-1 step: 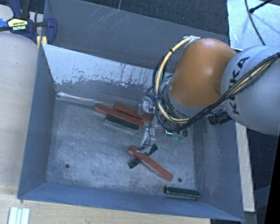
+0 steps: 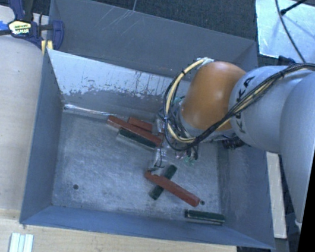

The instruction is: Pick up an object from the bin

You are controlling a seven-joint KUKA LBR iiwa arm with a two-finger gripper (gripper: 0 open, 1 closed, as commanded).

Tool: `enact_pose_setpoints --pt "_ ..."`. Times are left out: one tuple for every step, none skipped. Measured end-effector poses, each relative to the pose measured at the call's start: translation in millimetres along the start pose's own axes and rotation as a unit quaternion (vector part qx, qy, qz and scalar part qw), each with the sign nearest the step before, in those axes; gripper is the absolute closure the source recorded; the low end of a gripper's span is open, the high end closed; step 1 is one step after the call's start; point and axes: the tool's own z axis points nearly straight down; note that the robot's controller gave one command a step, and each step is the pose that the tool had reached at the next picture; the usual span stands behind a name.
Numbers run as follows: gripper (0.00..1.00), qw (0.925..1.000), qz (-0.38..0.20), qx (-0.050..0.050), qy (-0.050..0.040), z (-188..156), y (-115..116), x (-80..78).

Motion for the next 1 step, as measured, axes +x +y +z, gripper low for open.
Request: enact_pose_setpoints --pt "1.0 1.0 0.0 0.001 -0.0012 -2.7 -0.4 -0.4"
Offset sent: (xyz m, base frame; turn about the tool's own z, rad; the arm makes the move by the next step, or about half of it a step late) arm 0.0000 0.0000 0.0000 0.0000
